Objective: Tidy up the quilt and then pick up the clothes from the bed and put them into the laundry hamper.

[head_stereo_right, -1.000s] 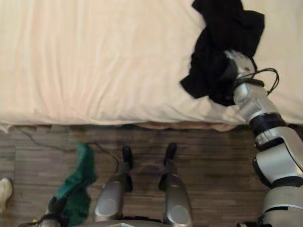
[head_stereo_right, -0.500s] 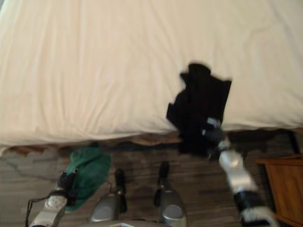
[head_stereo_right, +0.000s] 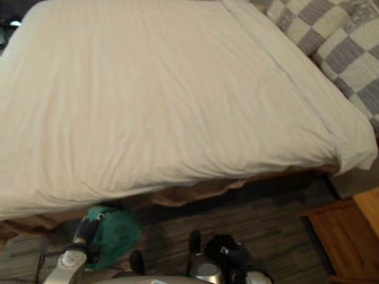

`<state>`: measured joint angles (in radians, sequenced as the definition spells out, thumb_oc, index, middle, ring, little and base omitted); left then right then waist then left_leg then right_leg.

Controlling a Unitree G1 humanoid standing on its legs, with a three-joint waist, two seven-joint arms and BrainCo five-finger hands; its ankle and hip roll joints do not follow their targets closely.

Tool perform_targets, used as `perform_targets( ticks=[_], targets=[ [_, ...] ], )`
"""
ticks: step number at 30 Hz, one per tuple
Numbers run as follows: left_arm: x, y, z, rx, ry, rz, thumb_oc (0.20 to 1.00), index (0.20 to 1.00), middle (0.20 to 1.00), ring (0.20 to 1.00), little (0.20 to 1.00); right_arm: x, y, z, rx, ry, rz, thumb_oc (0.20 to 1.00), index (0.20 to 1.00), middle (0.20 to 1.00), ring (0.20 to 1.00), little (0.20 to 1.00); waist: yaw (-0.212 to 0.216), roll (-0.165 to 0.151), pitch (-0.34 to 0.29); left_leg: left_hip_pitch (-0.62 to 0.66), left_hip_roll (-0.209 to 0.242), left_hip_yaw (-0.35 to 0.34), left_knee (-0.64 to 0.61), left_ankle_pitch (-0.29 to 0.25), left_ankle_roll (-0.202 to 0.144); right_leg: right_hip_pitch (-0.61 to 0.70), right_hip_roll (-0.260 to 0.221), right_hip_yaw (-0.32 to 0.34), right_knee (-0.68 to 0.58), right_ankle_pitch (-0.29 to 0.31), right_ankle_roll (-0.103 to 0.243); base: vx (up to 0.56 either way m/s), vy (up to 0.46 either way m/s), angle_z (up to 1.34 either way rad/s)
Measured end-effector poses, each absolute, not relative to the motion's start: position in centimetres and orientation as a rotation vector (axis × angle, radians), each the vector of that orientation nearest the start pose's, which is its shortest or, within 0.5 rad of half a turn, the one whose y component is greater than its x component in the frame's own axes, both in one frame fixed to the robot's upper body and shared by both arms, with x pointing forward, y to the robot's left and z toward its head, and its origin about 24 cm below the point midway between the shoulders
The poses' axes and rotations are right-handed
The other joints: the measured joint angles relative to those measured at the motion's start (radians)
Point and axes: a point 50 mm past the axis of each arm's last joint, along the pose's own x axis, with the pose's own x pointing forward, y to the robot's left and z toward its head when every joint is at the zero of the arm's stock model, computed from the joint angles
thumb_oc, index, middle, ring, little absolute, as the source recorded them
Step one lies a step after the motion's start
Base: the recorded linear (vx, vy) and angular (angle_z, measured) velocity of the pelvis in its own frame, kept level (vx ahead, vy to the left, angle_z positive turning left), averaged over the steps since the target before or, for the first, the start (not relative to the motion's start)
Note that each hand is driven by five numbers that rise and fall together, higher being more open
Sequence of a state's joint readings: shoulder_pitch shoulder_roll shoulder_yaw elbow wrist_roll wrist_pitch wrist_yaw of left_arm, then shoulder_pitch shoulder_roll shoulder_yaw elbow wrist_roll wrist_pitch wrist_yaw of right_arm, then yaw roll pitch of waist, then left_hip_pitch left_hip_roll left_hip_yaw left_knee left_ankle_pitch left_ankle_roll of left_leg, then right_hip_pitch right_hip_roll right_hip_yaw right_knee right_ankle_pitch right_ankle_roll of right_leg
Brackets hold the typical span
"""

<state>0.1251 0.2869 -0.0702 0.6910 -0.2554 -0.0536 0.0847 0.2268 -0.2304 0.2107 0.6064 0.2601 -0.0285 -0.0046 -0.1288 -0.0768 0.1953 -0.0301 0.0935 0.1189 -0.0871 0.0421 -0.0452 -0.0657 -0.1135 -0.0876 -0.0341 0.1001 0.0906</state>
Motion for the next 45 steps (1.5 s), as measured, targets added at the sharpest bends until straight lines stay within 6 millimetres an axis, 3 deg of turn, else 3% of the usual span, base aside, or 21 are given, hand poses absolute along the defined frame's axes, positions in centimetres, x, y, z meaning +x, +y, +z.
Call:
perform_targets(
  ticks=[5, 8, 9, 10, 12, 13, 16, 17, 20, 22, 23, 25, 26, 31, 36, 39, 41, 42, 43, 44, 45],
  targets=[
    [15.4, 22.3, -9.9, -0.061, 0.66, 0.189, 0.2, 0.2, 0.2, 0.2, 0.2, 14.6, -19.3, -11.5, -0.055, 0.769, 0.002, 0.2, 0.2, 0.2, 0.2, 0.2, 0.129, 0.05, 0.027, -0.092, 0.003, -0.142, 0.0, 0.055, 0.021, 0.032, 0.038, -0.084, -0.05, -0.011, -0.028, -0.07, -0.075, 1.17],
    [16.2, 21.0, -9.1, -0.174, 0.579, 0.208, 0.2, 0.2, 0.2, 0.2, 0.2, 17.2, -20.9, -9.0, -0.181, 0.626, 0.031, 0.2, 0.2, 0.2, 0.2, 0.2, 0.207, 0.129, 0.058, -0.216, -0.049, -0.325, 0.091, 0.148, -0.054, 0.062, 0.055, -0.194, -0.052, -0.048, -0.035, -0.27, -0.012, 1.87],
    [16.8, 20.7, -8.9, -0.18, 0.557, 0.2, 0.2, 0.2, 0.2, 0.2, 0.2, 18.0, -22.4, -8.2, -0.232, 0.593, 0.016, 0.2, 0.2, 0.2, 0.2, 0.2, 0.217, 0.158, 0.071, -0.238, -0.082, -0.329, 0.068, 0.234, -0.064, 0.079, 0.051, -0.245, -0.049, -0.053, -0.072, -0.2, -0.022, 2.69],
    [16.7, 20.6, -9.0, -0.181, 0.56, 0.196, 0.2, 0.2, 0.2, 0.2, 0.2, 19.3, -24.6, -6.8, -0.333, 0.553, -0.002, 0.2, 0.2, 0.2, 0.2, 0.2, 0.252, 0.219, 0.082, -0.235, -0.051, -0.197, -0.007, 0.14, -0.005, 0.095, 0.063, -0.344, -0.041, -0.053, -0.079, -0.15, -0.026, 2.6],
    [17.4, 22.1, -8.7, -0.147, 0.553, 0.234, 0.2, 0.2, 0.2, 0.2, 0.2, 21.0, -25.5, -5.6, -0.339, 0.498, -0.068, 0.2, 0.2, 0.2, 0.2, 0.2, 0.259, 0.179, 0.116, -0.257, -0.029, 0.06, 0.064, 0.06, -0.006, 0.124, 0.015, -0.445, -0.047, -0.061, -0.089, -0.17, 0.038, 2.25],
    [17.2, 24.3, -8.3, -0.069, 0.554, 0.269, 0.2, 0.2, 0.2, 0.2, 0.2, 21.1, -25.4, -5.5, -0.292, 0.476, -0.111, 0.2, 0.2, 0.2, 0.2, 0.2, 0.264, 0.097, 0.135, -0.26, -0.011, 0.241, 0.239, 0.012, -0.004, 0.188, -0.065, -0.579, -0.044, -0.058, -0.085, -0.2, 0.142, 2.68],
    [15.6, 25.3, -9.0, 0.029, 0.605, 0.281, 0.2, 0.2, 0.2, 0.2, 0.2, 17.8, -25.7, -7.6, -0.242, 0.57, -0.173, 0.2, 0.2, 0.2, 0.2, 0.2, 0.245, 0.059, 0.085, -0.171, 0.061, 0.239, 0.343, -0.078, 0.015, 0.286, -0.098, -0.631, 0.012, -0.065, -0.085, -0.08, 0.297, 2.17],
    [14.7, 25.0, -10.0, 0.04, 0.662, 0.279, 0.2, 0.2, 0.2, 0.2, 0.2, 16.5, -26.0, -8.0, -0.217, 0.588, -0.219, 0.2, 0.2, 0.2, 0.2, 0.2, 0.231, 0.078, 0.069, -0.136, 0.073, 0.297, 0.351, -0.097, 0.045, 0.316, -0.098, -0.66, 0.046, -0.066, -0.084, 0.03, 0.269, 1.9],
    [12.7, 23.6, -12.1, 0.012, 0.782, 0.318, 0.2, 0.2, 0.2, 0.2, 0.2, 13.6, -26.0, -10.2, -0.175, 0.721, -0.314, 0.2, 0.2, 0.2, 0.2, 0.2, 0.241, 0.087, 0.02, -0.056, 0.002, 0.245, 0.194, -0.055, 0.092, 0.269, -0.184, -0.672, 0.263, -0.178, -0.017, 0.01, 0.339, 1.79],
    [13.4, 23.9, -12.3, 0.015, 0.799, 0.331, 0.2, 0.2, 0.2, 0.2, 0.2, 13.5, -24.3, -10.9, -0.111, 0.729, -0.32, 0.2, 0.2, 0.2, 0.2, 0.2, 0.263, 0.06, 0.021, -0.089, -0.048, 0.113, 0.185, -0.062, 0.114, 0.231, -0.188, -0.717, 0.255, -0.171, -0.032, 0.03, 0.234, 1.54],
    [13.8, 23.8, -12.5, 0.019, 0.814, 0.328, 0.2, 0.2, 0.2, 0.2, 0.2, 13.4, -23.7, -11.4, -0.09, 0.749, -0.325, 0.2, 0.2, 0.2, 0.2, 0.2, 0.252, 0.052, 0.021, -0.087, -0.077, 0.048, 0.169, -0.05, 0.133, 0.205, -0.204, -0.702, 0.34, -0.177, -0.036, -0.05, 0.2, 2.18],
    [14.9, 23.7, -12.3, 0.045, 0.804, 0.305, 0.2, 0.2, 0.2, 0.2, 0.2, 14.9, -22.8, -11.9, -0.093, 0.767, -0.289, 0.2, 0.2, 0.2, 0.2, 0.2, 0.239, 0.07, 0.035, -0.053, -0.091, -0.055, 0.124, -0.021, 0.139, 0.07, -0.099, -0.391, 0.373, -0.246, -0.003, -0.02, 0.099, 1.92],
    [15.9, 24.0, -11.9, 0.124, 0.785, 0.266, 0.2, 0.2, 0.2, 0.2, 0.2, 15.2, -23.0, -12.7, -0.073, 0.816, -0.323, 0.2, 0.2, 0.2, 0.2, 0.2, 0.186, 0.001, 0.072, -0.099, -0.098, -0.132, 0.4, -0.264, 0.055, -0.087, -0.003, -0.198, -0.029, 0.129, -0.069, 0.04, -0.01, 1.15],
    [15.3, 21.9, -14.1, 0.205, 0.948, 0.166, 0.2, 0.2, 0.2, 0.2, 0.2, 15.2, -19.6, -14.2, -0.333, 0.927, 0.001, 0.2, 0.2, 0.2, 0.2, 0.2, 0.188, 0.015, 0.065, 0.007, -0.11, -0.168, 0.191, -0.152, 0.052, -0.064, -0.001, -0.186, -0.038, 0.091, -0.078, 0.03, -0.049, 0.34],
    [14.5, 19.7, -14.8, 0.168, 0.98, 0.125, 0.2, 0.2, 0.2, 0.2, 0.2, 16.8, -19.6, -13.5, -0.38, 0.876, 0.028, 0.2, 0.2, 0.2, 0.2, 0.2, 0.193, 0.088, 0.046, 0.058, -0.079, -0.187, 0.112, -0.123, 0.039, -0.04, 0.028, -0.184, -0.056, 0.088, -0.092, 0.1, -0.111, 0.0],
    [15.0, 19.6, -14.7, 0.144, 0.972, 0.127, 0.2, 0.2, 0.2, 0.2, 0.2, 17.0, -20.0, -13.4, -0.399, 0.873, 0.026, 0.2, 0.2, 0.2, 0.2, 0.2, 0.23, 0.083, 0.052, -0.035, -0.103, -0.19, 0.336, -0.141, 0.01, -0.029, 0.022, -0.162, -0.056, 0.062, -0.109, 0.09, -0.07, -0.12],
    [15.5, 19.7, -14.4, 0.112, 0.941, 0.152, 0.2, 0.2, 0.2, 0.2, 0.2, 17.5, -20.8, -13.1, -0.428, 0.873, 0.018, 0.2, 0.2, 0.2, 0.2, 0.2, 0.265, 0.076, 0.065, -0.2, -0.15, -0.226, 0.629, -0.127, -0.051, -0.029, 0.0, -0.12, -0.057, 0.043, -0.114, 0.17, -0.032, -0.31],
    [15.7, 19.7, -14.3, 0.105, 0.935, 0.154, 0.2, 0.2, 0.2, 0.2, 0.2, 17.6, -21.1, -13.1, -0.447, 0.875, 0.021, 0.2, 0.2, 0.2, 0.2, 0.2, 0.271, 0.079, 0.065, -0.216, -0.165, -0.243, 0.619, -0.12, -0.043, -0.036, 0.0, -0.104, -0.057, 0.022, -0.101, 0.31, 0.015, -0.59],
    [15.0, 19.1, -14.7, 0.076, 0.959, 0.161, 0.2, 0.2, 0.2, 0.2, 0.2, 18.7, -22.1, -12.3, -0.478, 0.843, 0.01, 0.2, 0.2, 0.2, 0.2, 0.2, 0.273, 0.142, 0.058, -0.236, -0.129, -0.26, 0.474, -0.095, -0.012, -0.059, 0.045, -0.109, -0.015, -0.022, -0.101, 0.23, 0.02, -0.55],
    [15.1, 18.6, -14.8, 0.066, 0.957, 0.151, 0.2, 0.2, 0.2, 0.2, 0.2, 19.6, -22.6, -11.7, -0.489, 0.816, 0.0, 0.2, 0.2, 0.2, 0.2, 0.2, 0.276, 0.201, 0.059, -0.248, -0.063, -0.262, 0.42, -0.096, -0.042, -0.113, 0.08, -0.149, 0.159, -0.082, -0.153, 0.51, 0.067, -0.32],
    [16.0, 19.4, -14.3, 0.085, 0.926, 0.157, 0.2, 0.2, 0.2, 0.2, 0.2, 19.5, -22.2, -11.9, -0.484, 0.824, -0.003, 0.2, 0.2, 0.2, 0.2, 0.2, 0.278, 0.187, 0.08, -0.252, -0.064, -0.242, 0.443, -0.19, -0.024, -0.171, 0.048, -0.174, 0.375, -0.234, -0.118, 0.29, 0.047, 0.02]
  ],
)
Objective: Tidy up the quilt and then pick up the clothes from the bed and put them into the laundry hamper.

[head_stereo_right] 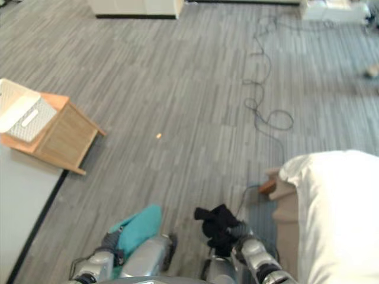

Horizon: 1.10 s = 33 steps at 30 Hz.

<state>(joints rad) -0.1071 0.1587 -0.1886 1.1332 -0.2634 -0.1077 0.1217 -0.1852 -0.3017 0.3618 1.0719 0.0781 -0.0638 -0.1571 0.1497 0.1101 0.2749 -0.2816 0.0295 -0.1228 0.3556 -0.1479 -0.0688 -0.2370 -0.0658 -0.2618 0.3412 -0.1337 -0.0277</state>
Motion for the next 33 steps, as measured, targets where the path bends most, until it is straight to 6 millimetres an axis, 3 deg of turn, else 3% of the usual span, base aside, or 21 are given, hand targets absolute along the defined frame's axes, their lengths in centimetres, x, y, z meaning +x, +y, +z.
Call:
perform_targets(
  ticks=[3, 5, 8, 9, 10, 11, 13, 15, 16, 17, 18, 19, 20, 23, 24, 25, 27, 28, 30, 32, 33],
  targets=[
    [17.2, 20.2, -13.5, 0.102, 0.878, 0.163, 0.2, 0.2, 0.2, 0.2, 0.2, 19.4, -20.4, -12.2, -0.452, 0.813, 0.037, 0.2, 0.2, 0.2, 0.2, 0.2, 0.004, -0.119, 0.011, -0.052, -0.056, 0.084, -0.114, 0.051, -0.002, 0.045, -0.024, 0.014, -0.191, 0.019, -0.006, 0.42, 0.102, 0.72],
    [18.3, 20.8, -12.9, 0.094, 0.852, 0.189, 0.2, 0.2, 0.2, 0.2, 0.2, 19.8, -20.0, -12.2, -0.474, 0.828, 0.042, 0.2, 0.2, 0.2, 0.2, 0.2, 0.055, -0.18, 0.039, -0.043, -0.064, 0.173, -0.286, 0.125, 0.004, 0.149, -0.019, 0.058, -0.387, 0.129, -0.016, 0.53, 0.137, 0.36],
    [17.2, 20.8, -13.5, 0.09, 0.892, 0.2, 0.2, 0.2, 0.2, 0.2, 0.2, 21.3, -20.1, -11.3, -0.492, 0.774, 0.045, 0.2, 0.2, 0.2, 0.2, 0.2, 0.1, -0.158, 0.035, -0.006, -0.027, 0.138, -0.326, 0.17, 0.003, 0.221, -0.001, 0.078, -0.426, 0.139, 0.015, 0.62, 0.184, -0.37],
    [16.0, 20.7, -14.2, 0.091, 0.946, 0.205, 0.2, 0.2, 0.2, 0.2, 0.2, 21.3, -19.8, -11.4, -0.494, 0.763, 0.061, 0.2, 0.2, 0.2, 0.2, 0.2, 0.108, -0.142, 0.025, 0.017, -0.008, 0.141, -0.251, 0.137, 0.036, 0.241, -0.008, 0.058, -0.374, 0.101, 0.063, 0.37, 0.148, -0.39],
    [15.2, 21.1, -14.4, 0.097, 0.968, 0.219, 0.2, 0.2, 0.2, 0.2, 0.2, 20.9, -19.4, -11.6, -0.491, 0.773, 0.074, 0.2, 0.2, 0.2, 0.2, 0.2, 0.102, -0.148, 0.007, 0.041, -0.034, 0.156, -0.261, 0.178, 0.068, 0.241, -0.032, 0.031, -0.329, 0.062, 0.088, 0.79, 0.288, 0.02],
    [14.8, 21.1, -14.6, 0.104, 0.985, 0.216, 0.2, 0.2, 0.2, 0.2, 0.2, 20.3, -19.2, -12.0, -0.488, 0.786, 0.09, 0.2, 0.2, 0.2, 0.2, 0.2, 0.062, -0.144, 0.006, 0.078, -0.044, 0.144, -0.267, 0.178, 0.098, 0.188, -0.086, -0.007, -0.088, 0.028, 0.141, 0.41, 0.142, 0.6],
    [15.7, 21.5, -14.1, 0.119, 0.95, 0.21, 0.2, 0.2, 0.2, 0.2, 0.2, 19.3, -18.9, -12.4, -0.469, 0.802, 0.1, 0.2, 0.2, 0.2, 0.2, 0.2, 0.016, -0.135, 0.006, 0.17, -0.085, 0.08, -0.269, 0.133, 0.152, 0.046, -0.168, 0.015, 0.387, 0.078, 0.166, 0.52, 0.121, 0.79],
    [16.2, 21.8, -13.7, 0.143, 0.917, 0.204, 0.2, 0.2, 0.2, 0.2, 0.2, 18.6, -18.2, -12.7, -0.445, 0.808, 0.114, 0.2, 0.2, 0.2, 0.2, 0.2, -0.006, -0.113, -0.022, 0.226, -0.097, 0.026, -0.287, 0.11, 0.141, -0.047, -0.161, 0.04, 0.531, 0.068, 0.158, 0.63, -0.017, 0.83],
    [17.8, 21.4, -13.0, 0.162, 0.867, 0.191, 0.2, 0.2, 0.2, 0.2, 0.2, 19.6, -18.1, -12.0, -0.424, 0.76, 0.096, 0.2, 0.2, 0.2, 0.2, 0.2, -0.02, -0.077, -0.016, 0.28, -0.075, -0.03, -0.317, 0.105, 0.15, -0.082, -0.093, -0.007, 0.425, 0.016, 0.101, 0.54, -0.095, 0.91],
    [18.7, 21.3, -12.6, 0.163, 0.845, 0.189, 0.2, 0.2, 0.2, 0.2, 0.2, 20.1, -18.1, -11.6, -0.419, 0.735, 0.091, 0.2, 0.2, 0.2, 0.2, 0.2, -0.037, -0.053, -0.01, 0.298, -0.062, -0.067, -0.328, 0.1, 0.141, -0.086, -0.05, -0.038, 0.319, 0.0, 0.081, 0.72, -0.259, 1.58],
    [19.7, 21.2, -12.1, 0.161, 0.813, 0.19, 0.2, 0.2, 0.2, 0.2, 0.2, 20.6, -17.8, -11.1, -0.41, 0.696, 0.098, 0.2, 0.2, 0.2, 0.2, 0.2, -0.08, -0.038, -0.012, 0.321, -0.061, -0.124, -0.344, 0.108, 0.126, -0.079, -0.015, -0.099, 0.069, -0.002, 0.067, 0.37, -0.174, 1.59],
    [20.0, 21.1, -11.9, 0.157, 0.8, 0.19, 0.2, 0.2, 0.2, 0.2, 0.2, 20.6, -17.8, -11.0, -0.407, 0.686, 0.099, 0.2, 0.2, 0.2, 0.2, 0.2, -0.094, -0.047, -0.013, 0.342, -0.082, -0.141, -0.348, 0.109, 0.125, -0.088, -0.015, -0.124, -0.016, 0.003, 0.074, 0.76, -0.294, 1.91],
    [20.3, 20.8, -11.8, 0.141, 0.783, 0.193, 0.2, 0.2, 0.2, 0.2, 0.2, 20.5, -18.0, -11.0, -0.41, 0.688, 0.094, 0.2, 0.2, 0.2, 0.2, 0.2, -0.097, -0.061, -0.031, 0.383, -0.11, -0.17, -0.362, 0.085, 0.094, -0.084, -0.014, -0.164, -0.241, 0.024, 0.075, 0.4, -0.122, 1.27],
    [19.1, 20.7, -12.5, 0.139, 0.811, 0.196, 0.2, 0.2, 0.2, 0.2, 0.2, 20.4, -18.6, -11.1, -0.426, 0.702, 0.082, 0.2, 0.2, 0.2, 0.2, 0.2, -0.118, -0.056, -0.078, 0.48, -0.124, -0.154, -0.431, 0.031, 0.111, -0.164, -0.032, -0.181, -0.357, 0.099, 0.057, 0.77, -0.161, 1.34],
    [17.7, 20.9, -13.2, 0.154, 0.861, 0.197, 0.2, 0.2, 0.2, 0.2, 0.2, 20.3, -18.5, -11.5, -0.425, 0.727, 0.083, 0.2, 0.2, 0.2, 0.2, 0.2, -0.115, -0.065, -0.085, 0.552, -0.134, -0.145, -0.435, -0.001, 0.108, -0.155, -0.026, -0.169, -0.331, 0.102, 0.031, 0.49, -0.109, 0.58],
    [16.3, 21.1, -13.8, 0.154, 0.904, 0.206, 0.2, 0.2, 0.2, 0.2, 0.2, 19.6, -18.5, -11.9, -0.425, 0.751, 0.085, 0.2, 0.2, 0.2, 0.2, 0.2, -0.112, -0.069, -0.093, 0.59, -0.15, -0.121, -0.429, -0.009, 0.102, -0.136, -0.02, -0.144, -0.321, 0.174, -0.052, 0.82, -0.267, 0.25],
    [12.8, 20.8, -15.3, 0.13, 1.013, 0.226, 0.2, 0.2, 0.2, 0.2, 0.2, 19.2, -18.9, -12.2, -0.432, 0.779, 0.08, 0.2, 0.2, 0.2, 0.2, 0.2, -0.1, -0.061, -0.107, 0.564, -0.157, -0.06, -0.211, -0.037, 0.069, -0.091, -0.019, -0.099, -0.275, 0.331, -0.097, 0.38, -0.185, -0.25],
    [10.8, 20.4, -16.0, 0.098, 1.066, 0.242, 0.2, 0.2, 0.2, 0.2, 0.2, 19.3, -19.1, -12.1, -0.437, 0.771, 0.077, 0.2, 0.2, 0.2, 0.2, 0.2, -0.084, -0.05, -0.119, 0.437, -0.152, -0.01, 0.085, -0.028, 0.025, -0.037, 0.021, -0.059, -0.302, 0.317, -0.09, 0.19, -0.145, -0.49],
    [10.8, 20.6, -15.9, 0.094, 1.064, 0.244, 0.2, 0.2, 0.2, 0.2, 0.2, 19.9, -19.2, -11.7, -0.442, 0.751, 0.076, 0.2, 0.2, 0.2, 0.2, 0.2, -0.045, -0.066, -0.117, 0.252, -0.127, 0.031, 0.387, -0.025, 0.026, 0.043, 0.069, -0.02, -0.366, 0.276, -0.102, 0.35, -0.217, -0.52],
    [12.8, 21.1, -15.1, 0.091, 0.997, 0.246, 0.2, 0.2, 0.2, 0.2, 0.2, 20.8, -19.2, -11.1, -0.448, 0.727, 0.075, 0.2, 0.2, 0.2, 0.2, 0.2, -0.004, -0.115, -0.09, 0.025, -0.107, 0.043, 0.632, 0.005, 0.034, 0.098, 0.074, 0.011, -0.376, 0.239, -0.106, 0.52, -0.047, -0.51],
    [13.5, 21.5, -14.8, 0.098, 0.976, 0.245, 0.2, 0.2, 0.2, 0.2, 0.2, 21.3, -18.7, -10.9, -0.453, 0.714, 0.092, 0.2, 0.2, 0.2, 0.2, 0.2, 0.018, -0.132, -0.076, -0.019, -0.108, 0.061, 0.597, -0.004, 0.034, 0.132, 0.071, 0.034, -0.39, 0.216, -0.105, 0.49, 0.077, -0.81]
  ],
)
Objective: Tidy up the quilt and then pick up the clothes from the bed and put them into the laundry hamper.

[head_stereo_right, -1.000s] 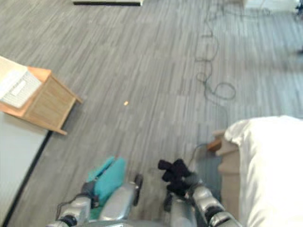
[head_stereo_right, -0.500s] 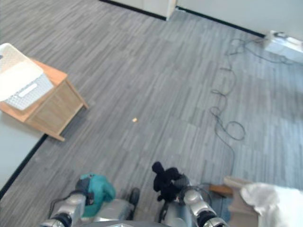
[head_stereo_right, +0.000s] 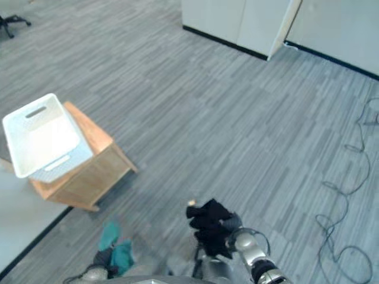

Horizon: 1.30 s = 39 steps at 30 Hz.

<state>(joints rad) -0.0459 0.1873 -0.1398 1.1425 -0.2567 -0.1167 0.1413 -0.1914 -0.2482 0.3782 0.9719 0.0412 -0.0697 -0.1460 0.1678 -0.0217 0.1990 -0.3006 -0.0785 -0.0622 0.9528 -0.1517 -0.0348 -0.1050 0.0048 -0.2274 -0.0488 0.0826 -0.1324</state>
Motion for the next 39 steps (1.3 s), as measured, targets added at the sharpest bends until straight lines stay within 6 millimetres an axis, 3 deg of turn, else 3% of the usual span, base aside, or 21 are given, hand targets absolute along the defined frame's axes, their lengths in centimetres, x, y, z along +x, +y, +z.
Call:
perform_targets(
  ticks=[2, 4, 5, 6, 7, 9, 12, 14, 17, 18, 19, 22, 23, 25, 27, 29, 30, 32, 33, 37, 39],
  targets=[
    [13.7, 21.7, -14.7, 0.102, 0.964, 0.246, 0.2, 0.2, 0.2, 0.2, 0.2, 22.7, -18.1, -10.0, -0.472, 0.658, 0.122, 0.2, 0.2, 0.2, 0.2, 0.2, 0.01, -0.007, 0.025, -0.071, 0.023, -0.011, -0.287, -0.008, -0.014, 0.098, -0.007, 0.038, -0.033, -0.025, 0.039, 0.52, 0.075, -0.82],
    [15.3, 21.4, -14.0, 0.097, 0.91, 0.236, 0.2, 0.2, 0.2, 0.2, 0.2, 22.9, -18.1, -9.8, -0.485, 0.644, 0.13, 0.2, 0.2, 0.2, 0.2, 0.2, 0.012, 0.013, 0.045, -0.112, 0.057, 0.036, -0.644, 0.113, -0.05, 0.227, -0.017, 0.001, -0.039, -0.115, 0.109, 0.75, 0.042, -0.19],
    [15.8, 21.5, -13.8, 0.076, 0.89, 0.255, 0.2, 0.2, 0.2, 0.2, 0.2, 22.2, -18.2, -9.9, -0.482, 0.636, 0.134, 0.2, 0.2, 0.2, 0.2, 0.2, 0.017, 0.02, 0.037, -0.084, 0.099, 0.235, -0.733, 0.051, -0.018, 0.258, -0.022, -0.074, -0.036, -0.146, 0.141, 0.72, 0.16, 0.85],
    [16.2, 22.4, -13.4, 0.065, 0.862, 0.291, 0.2, 0.2, 0.2, 0.2, 0.2, 21.4, -17.8, -10.4, -0.476, 0.648, 0.145, 0.2, 0.2, 0.2, 0.2, 0.2, 0.006, -0.024, 0.021, -0.072, 0.136, 0.419, -0.699, 0.092, 0.032, 0.295, -0.045, -0.136, -0.039, -0.2, 0.143, 0.45, 0.157, 1.53],
    [16.5, 22.9, -13.1, 0.061, 0.848, 0.313, 0.2, 0.2, 0.2, 0.2, 0.2, 21.1, -17.4, -10.6, -0.455, 0.654, 0.147, 0.2, 0.2, 0.2, 0.2, 0.2, -0.019, -0.073, 0.017, -0.054, 0.105, 0.467, -0.697, 0.102, 0.085, 0.334, -0.065, -0.207, -0.013, -0.229, 0.171, 0.58, 0.267, 1.69],
    [15.7, 22.9, -13.6, 0.05, 0.897, 0.327, 0.2, 0.2, 0.2, 0.2, 0.2, 21.0, -17.7, -10.7, -0.428, 0.665, 0.113, 0.2, 0.2, 0.2, 0.2, 0.2, -0.018, -0.069, 0.018, 0.02, 0.054, 0.403, -0.754, 0.135, 0.185, 0.322, -0.105, -0.258, 0.167, -0.214, 0.211, 0.48, 0.259, 1.19],
    [15.0, 22.6, -14.1, 0.056, 0.942, 0.32, 0.2, 0.2, 0.2, 0.2, 0.2, 20.8, -17.6, -10.8, -0.385, 0.674, 0.087, 0.2, 0.2, 0.2, 0.2, 0.2, -0.057, -0.007, 0.018, 0.208, 0.02, 0.25, -0.883, 0.126, 0.199, 0.155, -0.249, -0.279, 0.787, -0.146, 0.244, 0.22, 0.106, 1.25],
    [15.6, 22.7, -13.8, 0.069, 0.909, 0.31, 0.2, 0.2, 0.2, 0.2, 0.2, 21.0, -17.3, -10.7, -0.387, 0.659, 0.103, 0.2, 0.2, 0.2, 0.2, 0.2, -0.055, 0.023, 0.009, 0.259, 0.027, 0.213, -0.922, 0.128, 0.195, 0.029, -0.254, -0.221, 0.817, -0.191, 0.243, 0.32, -0.037, 0.99],
    [17.4, 22.5, -13.0, 0.104, 0.851, 0.27, 0.2, 0.2, 0.2, 0.2, 0.2, 22.5, -20.4, -8.3, -0.57, 0.542, 0.152, 0.2, 0.2, 0.2, 0.2, 0.2, -0.084, 0.108, 0.039, 0.366, 0.052, 0.027, -0.972, 0.113, 0.163, -0.134, -0.213, -0.151, 0.533, -0.232, 0.221, 0.36, -0.252, 1.58],
    [17.4, 22.9, -12.9, 0.123, 0.852, 0.273, 0.2, 0.2, 0.2, 0.2, 0.2, 22.1, -21.1, -8.6, -0.58, 0.573, 0.143, 0.2, 0.2, 0.2, 0.2, 0.2, -0.084, 0.097, 0.044, 0.4, 0.058, 0.02, -0.973, 0.099, 0.141, -0.147, -0.21, -0.143, 0.441, -0.209, 0.217, 0.56, -0.359, 1.77],
    [16.9, 23.7, -12.9, 0.136, 0.859, 0.292, 0.2, 0.2, 0.2, 0.2, 0.2, 21.0, -21.6, -9.4, -0.455, 0.603, 0.091, 0.2, 0.2, 0.2, 0.2, 0.2, -0.09, 0.085, 0.034, 0.432, 0.067, -0.031, -0.975, 0.069, 0.095, -0.175, -0.181, -0.055, 0.324, -0.189, 0.235, 0.44, -0.266, 1.49],
    [15.7, 25.2, -13.1, 0.15, 0.885, 0.335, 0.2, 0.2, 0.2, 0.2, 0.2, 20.5, -20.5, -7.9, -0.36, 0.541, 0.218, 0.2, 0.2, 0.2, 0.2, 0.2, -0.132, 0.008, 0.005, 0.453, 0.081, -0.171, -0.986, 0.024, 0.06, -0.216, -0.183, 0.184, 0.087, -0.093, 0.261, 0.39, -0.215, 2.08],
    [13.8, 25.6, -13.9, 0.17, 0.963, 0.337, 0.2, 0.2, 0.2, 0.2, 0.2, 21.9, -20.4, -7.1, -0.326, 0.486, 0.19, 0.2, 0.2, 0.2, 0.2, 0.2, -0.129, -0.021, -0.003, 0.474, 0.087, -0.209, -0.983, 0.001, 0.024, -0.197, -0.183, 0.204, 0.038, -0.061, 0.243, 0.57, -0.405, 1.26],
    [12.2, 24.2, -15.0, 0.17, 1.041, 0.276, 0.2, 0.2, 0.2, 0.2, 0.2, 23.3, -21.7, -6.5, -0.347, 0.465, 0.105, 0.2, 0.2, 0.2, 0.2, 0.2, -0.131, -0.004, -0.012, 0.473, 0.111, -0.263, -0.902, -0.039, -0.053, -0.14, -0.168, 0.184, 0.08, 0.12, 0.228, 0.43, -0.328, 1.41],
    [10.4, 22.5, -15.9, 0.131, 1.086, 0.26, 0.2, 0.2, 0.2, 0.2, 0.2, 25.0, -22.4, -4.8, -0.442, 0.393, 0.104, 0.2, 0.2, 0.2, 0.2, 0.2, -0.113, 0.029, -0.035, 0.46, 0.17, -0.237, -0.856, -0.004, -0.069, -0.097, -0.11, 0.135, 0.049, 0.101, 0.179, 0.25, -0.19, 0.67],
    [8.8, 22.2, -16.3, 0.115, 1.118, 0.272, 0.2, 0.2, 0.2, 0.2, 0.2, 26.4, -21.7, -2.6, -0.462, 0.285, 0.121, 0.2, 0.2, 0.2, 0.2, 0.2, -0.095, 0.003, -0.032, 0.416, 0.185, -0.221, -0.793, -0.009, -0.091, -0.045, -0.083, 0.134, -0.035, 0.119, 0.144, 0.15, -0.242, 0.04],
    [8.5, 22.0, -16.3, 0.094, 1.117, 0.289, 0.2, 0.2, 0.2, 0.2, 0.2, 26.1, -21.4, -0.9, -0.498, 0.2, 0.136, 0.2, 0.2, 0.2, 0.2, 0.2, -0.089, -0.007, -0.025, 0.378, 0.182, -0.199, -0.763, -0.003, -0.095, -0.048, -0.083, 0.126, -0.036, 0.116, 0.134, 0.01, -0.293, 0.51],
    [10.6, 22.4, -15.5, 0.048, 1.016, 0.358, 0.2, 0.2, 0.2, 0.2, 0.2, 23.1, -20.2, 3.2, -0.576, -0.019, 0.205, 0.2, 0.2, 0.2, 0.2, 0.2, -0.125, -0.034, 0.014, 0.162, 0.215, 0.018, -0.473, 0.016, -0.115, -0.027, -0.107, 0.028, -0.042, 0.088, 0.11, 0.02, -0.206, 1.24],
    [11.6, 23.5, -14.5, 0.047, 0.928, 0.405, 0.2, 0.2, 0.2, 0.2, 0.2, 20.7, -19.1, 4.3, -0.593, -0.101, 0.25, 0.2, 0.2, 0.2, 0.2, 0.2, -0.14, -0.058, 0.033, 0.101, 0.228, 0.169, -0.469, -0.001, -0.092, -0.007, -0.131, -0.027, -0.042, 0.069, 0.112, 0.12, -0.084, 1.41],
    [13.6, 23.8, -13.5, 0.076, 0.83, 0.416, 0.2, 0.2, 0.2, 0.2, 0.2, 16.3, -15.8, 2.0, -0.556, -0.065, 0.373, 0.2, 0.2, 0.2, 0.2, 0.2, -0.191, -0.073, 0.05, 0.001, 0.199, 0.422, -0.703, 0.054, -0.008, 0.02, -0.133, -0.136, -0.042, 0.026, 0.141, 0.26, -0.008, 0.8],
    [13.4, 22.8, -13.8, 0.051, 0.849, 0.399, 0.2, 0.2, 0.2, 0.2, 0.2, 15.6, -14.8, -0.3, -0.634, 0.002, 0.45, 0.2, 0.2, 0.2, 0.2, 0.2, -0.188, -0.021, 0.053, 0.005, 0.202, 0.461, -0.762, 0.087, 0.042, 0.057, -0.112, -0.154, -0.027, -0.005, 0.198, 0.36, 0.05, 0.22]
  ],
)
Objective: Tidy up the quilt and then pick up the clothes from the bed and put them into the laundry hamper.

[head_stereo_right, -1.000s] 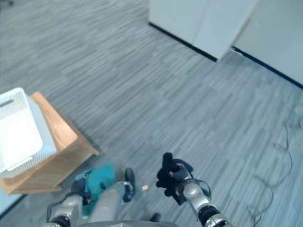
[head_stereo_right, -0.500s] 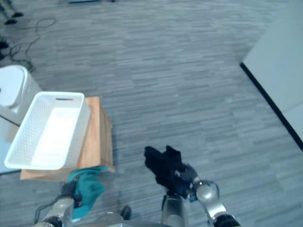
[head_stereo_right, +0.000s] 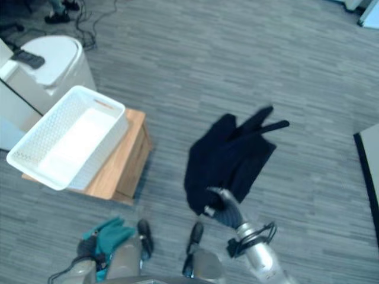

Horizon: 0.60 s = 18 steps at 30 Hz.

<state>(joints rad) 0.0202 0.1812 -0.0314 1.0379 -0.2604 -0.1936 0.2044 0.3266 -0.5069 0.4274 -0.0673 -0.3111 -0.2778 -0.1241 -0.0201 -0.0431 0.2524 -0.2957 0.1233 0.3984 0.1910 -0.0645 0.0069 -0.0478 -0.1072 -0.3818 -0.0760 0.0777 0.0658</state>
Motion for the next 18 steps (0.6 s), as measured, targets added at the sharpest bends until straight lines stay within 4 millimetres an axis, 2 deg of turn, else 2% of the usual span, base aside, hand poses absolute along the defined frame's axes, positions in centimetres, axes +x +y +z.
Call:
perform_targets(
  ticks=[1, 2, 3, 4, 5, 6, 7, 8, 9, 10, 11, 12, 13, 14, 15, 16, 17, 18],
  targets=[
    [13.5, 22.1, -13.9, 0.05, 0.848, 0.375, 0.2, 0.2, 0.2, 0.2, 0.2, 15.9, -14.4, -1.5, -0.662, 0.037, 0.491, 0.2, 0.2, 0.2, 0.2, 0.2, 0.0, 0.006, -0.011, 0.008, -0.017, -0.02, -0.009, 0.006, -0.009, 0.002, -0.005, 0.002, 0.012, -0.009, 0.008, 0.48, 0.099, 0.63],
    [14.2, 22.0, -13.8, 0.06, 0.839, 0.359, 0.2, 0.2, 0.2, 0.2, 0.2, 18.0, -14.9, -6.7, -0.538, 0.255, 0.37, 0.2, 0.2, 0.2, 0.2, 0.2, -0.011, -0.005, -0.027, 0.035, -0.062, -0.09, -0.033, 0.006, -0.023, 0.052, -0.022, -0.019, 0.08, -0.025, 0.025, 0.28, 0.11, 1.17],
    [15.6, 21.0, -13.6, 0.062, 0.83, 0.314, 0.2, 0.2, 0.2, 0.2, 0.2, 18.4, -15.6, -8.9, -0.477, 0.453, 0.237, 0.2, 0.2, 0.2, 0.2, 0.2, 0.005, 0.006, -0.038, 0.073, -0.102, -0.1, -0.098, 0.001, -0.024, 0.044, -0.061, -0.031, 0.177, -0.062, 0.075, 0.28, 0.11, 1.77],
    [16.4, 20.1, -13.4, 0.074, 0.81, 0.269, 0.2, 0.2, 0.2, 0.2, 0.2, 18.4, -16.2, -9.1, -0.424, 0.49, 0.21, 0.2, 0.2, 0.2, 0.2, 0.2, -0.007, 0.011, -0.037, 0.118, -0.126, -0.112, -0.161, -0.008, -0.027, -0.003, -0.119, -0.048, 0.287, -0.079, 0.077, 0.29, -0.015, 2.08],
    [17.0, 19.7, -13.0, 0.072, 0.771, 0.248, 0.2, 0.2, 0.2, 0.2, 0.2, 19.0, -16.5, -8.8, -0.396, 0.492, 0.219, 0.2, 0.2, 0.2, 0.2, 0.2, -0.007, 0.029, -0.045, 0.164, -0.132, -0.097, -0.18, 0.053, 0.048, -0.034, -0.18, -0.051, 0.455, -0.1, 0.081, 0.36, -0.084, 1.94],
    [16.9, 20.6, -13.0, -0.153, 0.75, 0.469, 0.2, 0.2, 0.2, 0.2, 0.2, 20.3, -16.8, -8.3, -0.387, 0.489, 0.184, 0.2, 0.2, 0.2, 0.2, 0.2, -0.011, 0.017, 0.002, 0.239, -0.137, -0.146, -0.149, 0.028, 0.098, -0.058, -0.234, 0.018, 0.662, -0.144, 0.099, 0.36, -0.086, 1.76],
    [16.4, 20.8, -13.2, -0.232, 0.763, 0.561, 0.2, 0.2, 0.2, 0.2, 0.2, 20.3, -17.2, -8.4, -0.378, 0.504, 0.15, 0.2, 0.2, 0.2, 0.2, 0.2, -0.017, 0.024, -0.011, 0.25, -0.138, -0.191, -0.152, 0.025, 0.1, -0.062, -0.227, 0.037, 0.705, -0.16, 0.078, 0.17, -0.169, 1.34],
    [16.2, 21.2, -13.3, -0.266, 0.762, 0.604, 0.2, 0.2, 0.2, 0.2, 0.2, 20.2, -17.6, -8.5, -0.368, 0.521, 0.118, 0.2, 0.2, 0.2, 0.2, 0.2, -0.014, 0.025, -0.021, 0.259, -0.133, -0.227, -0.165, 0.029, 0.104, -0.075, -0.209, 0.046, 0.707, -0.188, 0.072, 0.25, -0.301, 1.5],
    [15.9, 23.4, -12.6, -0.273, 0.714, 0.667, 0.2, 0.2, 0.2, 0.2, 0.2, 21.3, -18.3, -7.1, -0.339, 0.464, 0.056, 0.2, 0.2, 0.2, 0.2, 0.2, 0.009, 0.027, -0.031, 0.281, -0.117, -0.275, -0.199, 0.057, 0.094, -0.128, -0.157, 0.065, 0.628, -0.196, 0.078, 0.25, -0.301, 1.35],
    [15.5, 24.5, -12.3, -0.256, 0.697, 0.688, 0.2, 0.2, 0.2, 0.2, 0.2, 21.7, -18.5, -6.7, -0.305, 0.443, 0.022, 0.2, 0.2, 0.2, 0.2, 0.2, 0.012, 0.004, -0.031, 0.283, -0.125, -0.312, -0.205, 0.06, 0.08, -0.162, -0.15, 0.084, 0.558, -0.195, 0.079, 0.22, -0.279, 1.18],
    [15.3, 25.5, -12.1, -0.231, 0.689, 0.706, 0.2, 0.2, 0.2, 0.2, 0.2, 21.7, -18.6, -6.8, -0.258, 0.431, -0.013, 0.2, 0.2, 0.2, 0.2, 0.2, 0.017, -0.016, -0.035, 0.288, -0.128, -0.335, -0.212, 0.056, 0.067, -0.184, -0.132, 0.131, 0.477, -0.197, 0.073, 0.26, -0.241, 1.04],
    [14.8, 26.3, -12.0, -0.23, 0.696, 0.741, 0.2, 0.2, 0.2, 0.2, 0.2, 21.6, -19.0, -7.2, -0.225, 0.451, -0.066, 0.2, 0.2, 0.2, 0.2, 0.2, 0.008, -0.03, -0.038, 0.299, -0.131, -0.378, -0.215, 0.059, 0.057, -0.181, -0.11, 0.175, 0.332, -0.184, 0.078, 0.25, -0.24, 1.22],
    [14.5, 26.6, -12.3, -0.14, 0.742, 0.646, 0.2, 0.2, 0.2, 0.2, 0.2, 21.0, -19.7, -7.9, -0.234, 0.496, -0.082, 0.2, 0.2, 0.2, 0.2, 0.2, 0.0, -0.029, -0.037, 0.321, -0.136, -0.435, -0.23, 0.054, 0.045, -0.177, -0.088, 0.267, 0.193, -0.151, 0.089, 0.34, -0.277, 1.67],
    [15.0, 26.0, -12.3, 0.018, 0.785, 0.452, 0.2, 0.2, 0.2, 0.2, 0.2, 21.1, -20.4, -8.1, -0.259, 0.519, -0.106, 0.2, 0.2, 0.2, 0.2, 0.2, -0.025, -0.031, -0.039, 0.318, -0.146, -0.472, -0.225, 0.051, 0.042, -0.179, -0.08, 0.4, 0.088, -0.113, 0.098, 0.25, -0.37, 1.62],
    [16.0, 25.8, -11.9, 0.081, 0.772, 0.351, 0.2, 0.2, 0.2, 0.2, 0.2, 21.7, -21.1, -8.3, -0.267, 0.546, -0.135, 0.2, 0.2, 0.2, 0.2, 0.2, -0.028, -0.04, -0.044, 0.33, -0.159, -0.527, -0.229, 0.047, 0.035, -0.204, -0.097, 0.457, 0.043, -0.066, 0.099, 0.3, -0.526, 1.58],
    [16.5, 25.0, -11.7, 0.066, 0.752, 0.3, 0.2, 0.2, 0.2, 0.2, 0.2, 22.3, -21.6, -7.7, -0.274, 0.541, -0.144, 0.2, 0.2, 0.2, 0.2, 0.2, -0.03, -0.03, -0.041, 0.336, -0.159, -0.576, -0.226, 0.036, 0.02, -0.197, -0.098, 0.528, -0.014, -0.024, 0.103, 0.24, -0.556, 1.21],
    [16.9, 24.3, -11.6, 0.054, 0.731, 0.27, 0.2, 0.2, 0.2, 0.2, 0.2, 22.5, -21.9, -7.4, -0.275, 0.529, -0.153, 0.2, 0.2, 0.2, 0.2, 0.2, -0.037, -0.026, -0.038, 0.343, -0.157, -0.585, -0.227, 0.035, 0.018, -0.193, -0.099, 0.524, -0.014, 0.0, 0.088, 0.12, -0.313, 0.98],
    [16.9, 24.5, -11.5, 0.061, 0.724, 0.263, 0.2, 0.2, 0.2, 0.2, 0.2, 22.7, -22.2, -7.2, -0.273, 0.519, -0.162, 0.2, 0.2, 0.2, 0.2, 0.2, -0.024, -0.025, -0.038, 0.355, -0.151, -0.61, -0.228, 0.029, 0.008, -0.183, -0.1, 0.506, -0.014, 0.024, 0.089, 0.16, -0.479, 0.99]
  ],
)
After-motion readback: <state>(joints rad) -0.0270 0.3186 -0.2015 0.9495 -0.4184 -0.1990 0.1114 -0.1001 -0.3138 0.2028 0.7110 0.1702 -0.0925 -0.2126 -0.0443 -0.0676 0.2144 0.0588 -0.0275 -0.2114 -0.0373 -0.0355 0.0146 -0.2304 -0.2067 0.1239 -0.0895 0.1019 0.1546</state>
